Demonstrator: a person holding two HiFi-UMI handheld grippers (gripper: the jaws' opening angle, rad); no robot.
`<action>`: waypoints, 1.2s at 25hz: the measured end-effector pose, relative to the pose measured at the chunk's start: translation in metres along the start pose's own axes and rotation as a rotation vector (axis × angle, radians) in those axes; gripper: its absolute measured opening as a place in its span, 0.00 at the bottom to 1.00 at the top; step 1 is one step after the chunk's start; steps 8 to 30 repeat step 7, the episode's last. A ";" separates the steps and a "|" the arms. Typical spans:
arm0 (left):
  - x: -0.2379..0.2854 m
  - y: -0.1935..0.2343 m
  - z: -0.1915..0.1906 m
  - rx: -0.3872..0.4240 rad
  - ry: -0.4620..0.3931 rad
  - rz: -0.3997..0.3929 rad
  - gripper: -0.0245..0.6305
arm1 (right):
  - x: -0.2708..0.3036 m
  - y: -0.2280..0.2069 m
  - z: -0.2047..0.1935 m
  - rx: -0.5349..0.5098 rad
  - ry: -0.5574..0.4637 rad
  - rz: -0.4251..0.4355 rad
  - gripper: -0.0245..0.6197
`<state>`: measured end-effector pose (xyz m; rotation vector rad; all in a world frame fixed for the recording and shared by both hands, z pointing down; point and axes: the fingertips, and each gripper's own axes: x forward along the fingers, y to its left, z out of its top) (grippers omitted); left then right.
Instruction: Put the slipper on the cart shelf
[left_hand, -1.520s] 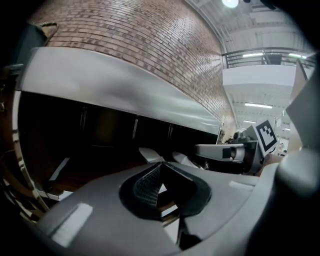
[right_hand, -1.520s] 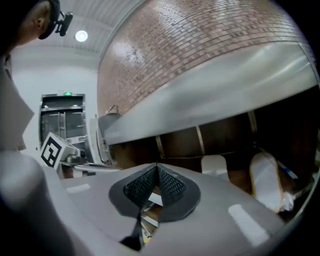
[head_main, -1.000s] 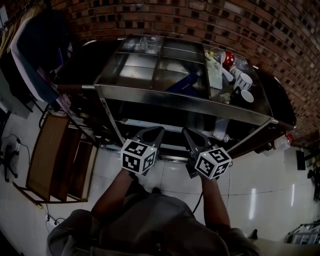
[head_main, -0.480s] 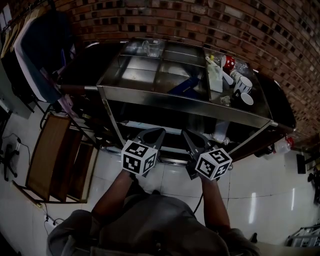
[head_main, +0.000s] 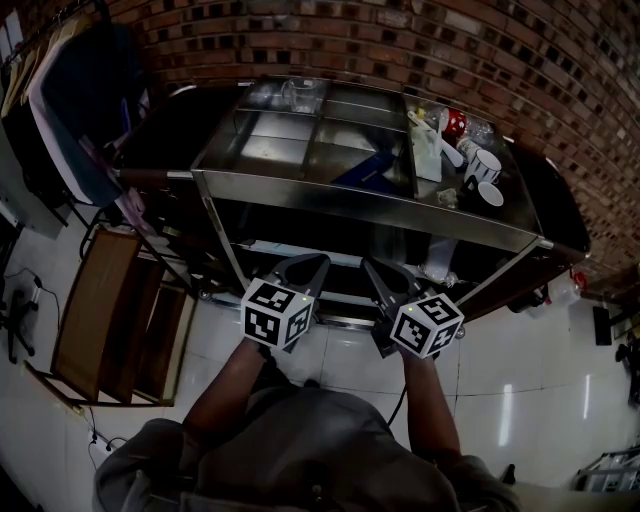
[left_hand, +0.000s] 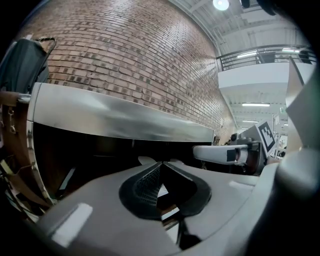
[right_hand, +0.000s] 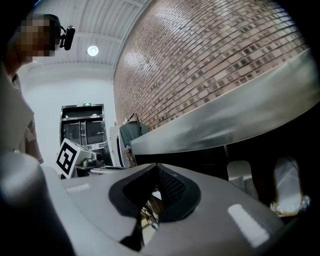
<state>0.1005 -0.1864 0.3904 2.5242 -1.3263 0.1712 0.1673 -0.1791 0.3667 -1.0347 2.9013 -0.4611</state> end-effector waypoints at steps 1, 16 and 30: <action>0.000 -0.001 0.000 0.000 0.000 0.001 0.05 | -0.001 0.000 0.000 0.000 0.001 0.000 0.04; 0.002 -0.003 -0.001 0.004 -0.001 0.001 0.05 | -0.004 -0.001 0.000 -0.002 0.000 0.004 0.04; 0.002 -0.003 -0.001 0.004 -0.001 0.001 0.05 | -0.004 -0.001 0.000 -0.002 0.000 0.004 0.04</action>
